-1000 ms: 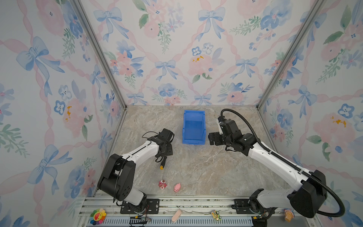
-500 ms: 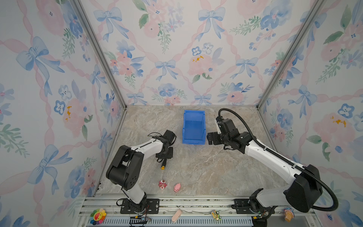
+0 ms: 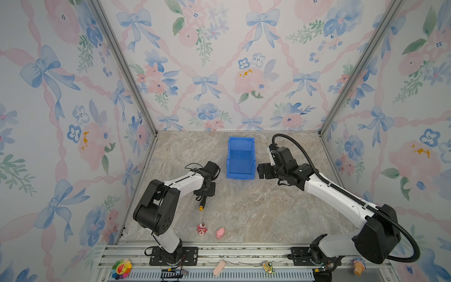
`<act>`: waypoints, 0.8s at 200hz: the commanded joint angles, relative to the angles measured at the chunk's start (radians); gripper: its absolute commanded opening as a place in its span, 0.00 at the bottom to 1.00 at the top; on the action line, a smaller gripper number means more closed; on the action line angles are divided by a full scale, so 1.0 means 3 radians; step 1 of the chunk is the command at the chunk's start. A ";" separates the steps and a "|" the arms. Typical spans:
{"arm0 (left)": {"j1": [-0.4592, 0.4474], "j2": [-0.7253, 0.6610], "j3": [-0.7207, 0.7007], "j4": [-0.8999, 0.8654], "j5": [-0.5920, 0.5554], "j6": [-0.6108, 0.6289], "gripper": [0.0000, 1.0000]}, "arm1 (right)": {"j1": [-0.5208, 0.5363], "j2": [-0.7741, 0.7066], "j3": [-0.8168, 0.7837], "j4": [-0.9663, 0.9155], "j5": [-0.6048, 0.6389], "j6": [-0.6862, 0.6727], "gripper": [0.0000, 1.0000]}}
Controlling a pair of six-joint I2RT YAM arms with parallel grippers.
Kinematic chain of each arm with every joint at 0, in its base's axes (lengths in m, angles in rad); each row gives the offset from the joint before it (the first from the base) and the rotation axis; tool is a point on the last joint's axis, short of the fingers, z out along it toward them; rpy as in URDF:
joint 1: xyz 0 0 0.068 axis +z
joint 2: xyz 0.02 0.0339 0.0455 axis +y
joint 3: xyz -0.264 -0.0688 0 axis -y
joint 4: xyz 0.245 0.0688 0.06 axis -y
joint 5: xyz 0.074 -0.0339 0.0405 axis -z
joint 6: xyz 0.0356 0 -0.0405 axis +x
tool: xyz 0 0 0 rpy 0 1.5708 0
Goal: Put the screwdriver in the bin
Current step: Pick up the screwdriver from the middle-left of the table.
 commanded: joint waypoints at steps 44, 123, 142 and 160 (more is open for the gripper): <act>-0.0092 0.0024 -0.0306 -0.0267 0.0116 -0.0070 0.35 | -0.0027 0.0042 0.0013 0.0075 -0.0027 0.0059 0.97; -0.0095 0.0022 -0.0401 -0.0264 0.0005 -0.0092 0.03 | -0.0022 0.0012 -0.0013 0.0089 0.0001 0.0090 0.97; -0.0091 -0.0012 -0.0385 -0.0267 -0.0036 -0.0103 0.00 | -0.0022 0.0001 -0.0012 0.0081 0.0011 0.0085 0.97; -0.0085 -0.0095 -0.0352 -0.0266 -0.0044 -0.0121 0.00 | -0.0022 -0.0012 -0.0007 0.0075 0.0020 0.0085 0.97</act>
